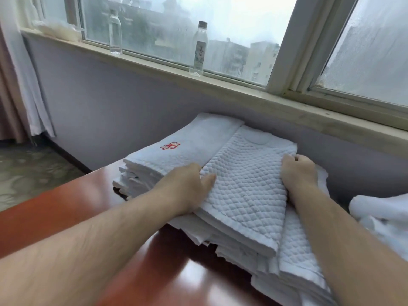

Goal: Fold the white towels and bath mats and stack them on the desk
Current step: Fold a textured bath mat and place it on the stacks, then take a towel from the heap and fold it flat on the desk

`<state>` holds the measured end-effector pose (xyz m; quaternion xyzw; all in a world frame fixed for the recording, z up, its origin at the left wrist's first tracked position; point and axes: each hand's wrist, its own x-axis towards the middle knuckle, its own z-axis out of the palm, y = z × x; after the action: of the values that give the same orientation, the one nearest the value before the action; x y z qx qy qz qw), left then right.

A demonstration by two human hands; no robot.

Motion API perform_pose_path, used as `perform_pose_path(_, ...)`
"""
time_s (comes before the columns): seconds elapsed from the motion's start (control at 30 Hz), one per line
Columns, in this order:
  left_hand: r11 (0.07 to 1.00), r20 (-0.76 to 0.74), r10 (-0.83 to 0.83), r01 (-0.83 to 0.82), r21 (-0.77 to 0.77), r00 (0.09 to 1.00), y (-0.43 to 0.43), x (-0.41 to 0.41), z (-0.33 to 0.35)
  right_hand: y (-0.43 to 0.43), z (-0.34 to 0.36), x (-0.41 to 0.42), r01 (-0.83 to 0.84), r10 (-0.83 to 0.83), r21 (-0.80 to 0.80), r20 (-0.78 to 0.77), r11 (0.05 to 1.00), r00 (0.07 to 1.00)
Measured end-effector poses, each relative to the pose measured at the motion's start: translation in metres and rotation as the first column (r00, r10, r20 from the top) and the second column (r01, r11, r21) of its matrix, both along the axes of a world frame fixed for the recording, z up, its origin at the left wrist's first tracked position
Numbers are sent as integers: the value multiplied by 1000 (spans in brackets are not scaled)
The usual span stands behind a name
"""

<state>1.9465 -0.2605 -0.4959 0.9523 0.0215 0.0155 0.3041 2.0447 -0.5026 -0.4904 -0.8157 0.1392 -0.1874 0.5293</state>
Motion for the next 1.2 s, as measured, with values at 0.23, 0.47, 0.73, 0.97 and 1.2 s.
perform_pose_path(0.23,829,442,-59,-203,522,895,-11,-7,7,10,0,-24,103,-27,-464,166,880,986)
perform_pose_path(0.47,860,171,-152,45,508,973,-5,16,-29,17,-6,-12,-278,100,-659,-294,699,951)
perform_pose_path(0.73,834,39,-146,102,543,989,-8,-3,-19,21,-2,-55,-437,115,-620,-488,652,865)
perform_pose_path(0.97,907,3,-131,118,405,991,11,-95,-33,16,-6,-183,-404,231,-614,-344,678,910)
perform_pose_path(1.2,953,104,-196,164,256,975,-3,-164,-15,-24,20,-285,-219,147,-697,-163,683,976)
